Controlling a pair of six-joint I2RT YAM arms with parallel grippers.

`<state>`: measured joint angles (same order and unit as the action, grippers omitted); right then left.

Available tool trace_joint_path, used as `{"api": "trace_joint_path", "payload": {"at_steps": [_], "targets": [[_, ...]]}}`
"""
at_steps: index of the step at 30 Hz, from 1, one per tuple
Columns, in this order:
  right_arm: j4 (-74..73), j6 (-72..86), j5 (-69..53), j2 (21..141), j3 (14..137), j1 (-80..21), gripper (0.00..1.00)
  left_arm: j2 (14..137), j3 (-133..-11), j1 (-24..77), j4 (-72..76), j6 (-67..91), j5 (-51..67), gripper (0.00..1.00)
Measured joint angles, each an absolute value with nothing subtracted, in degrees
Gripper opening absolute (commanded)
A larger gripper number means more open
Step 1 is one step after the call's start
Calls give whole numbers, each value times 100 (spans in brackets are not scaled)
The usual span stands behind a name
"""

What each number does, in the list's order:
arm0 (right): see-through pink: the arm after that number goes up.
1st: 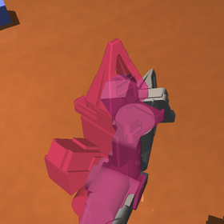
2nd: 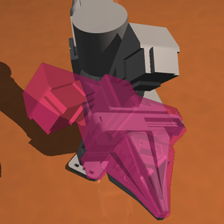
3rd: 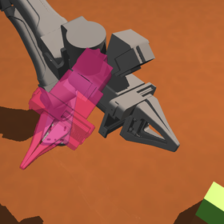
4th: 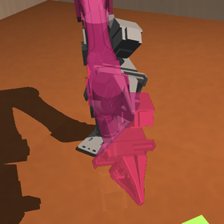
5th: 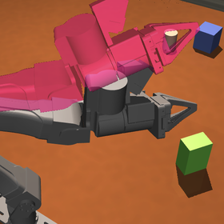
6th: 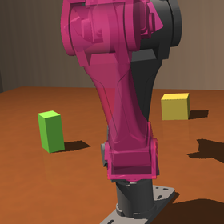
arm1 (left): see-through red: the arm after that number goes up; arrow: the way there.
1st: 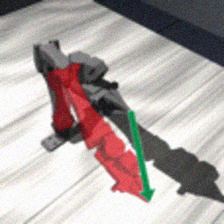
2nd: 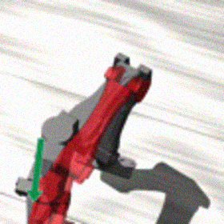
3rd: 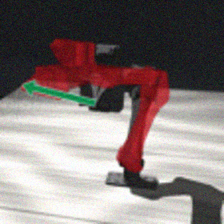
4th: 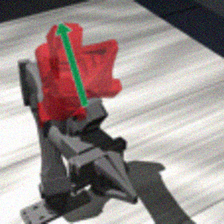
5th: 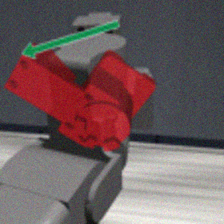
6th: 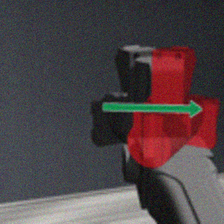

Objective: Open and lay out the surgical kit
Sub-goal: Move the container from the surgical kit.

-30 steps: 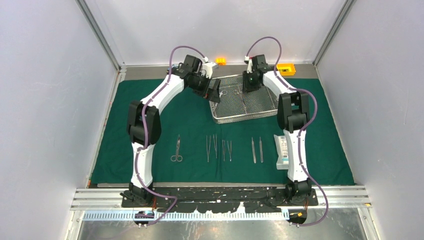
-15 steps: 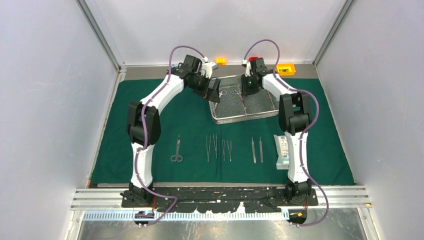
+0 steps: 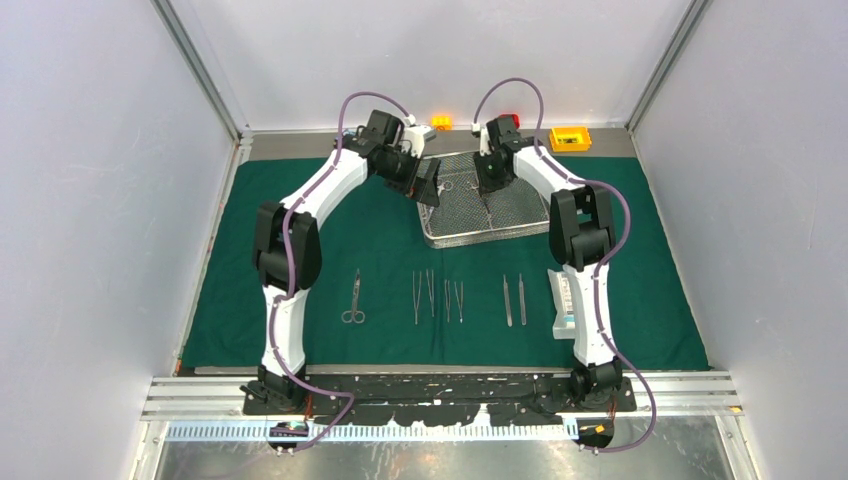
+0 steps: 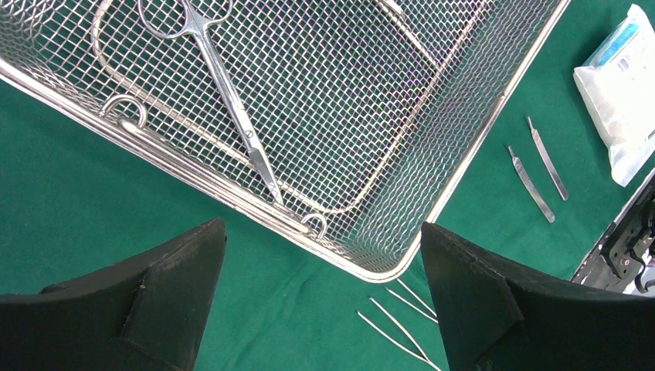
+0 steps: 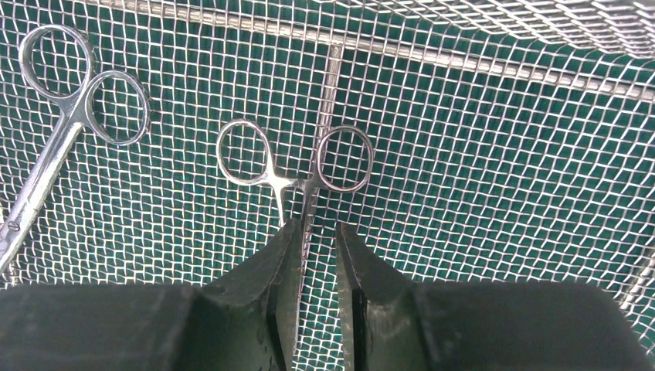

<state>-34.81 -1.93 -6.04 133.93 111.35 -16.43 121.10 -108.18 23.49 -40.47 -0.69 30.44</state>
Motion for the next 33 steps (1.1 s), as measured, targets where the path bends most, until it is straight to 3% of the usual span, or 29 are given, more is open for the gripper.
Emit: {"api": "trace_joint_path", "payload": {"at_steps": [11, 19, 33], "targets": [[-4145, -349, -246, 13734, 11808, -1793, 22, 12110, -10829, 2320, -4158, -130, 2873, 100], [-4665, -454, -235, 14057, 12449, -1822, 1, 12108, -11037, 2237, -4403, -200, 2250, 100], [-4425, -303, -368, 13909, 12175, -1750, 1, 12352, -11662, 1905, -4595, 174, 2158, 100]]}}
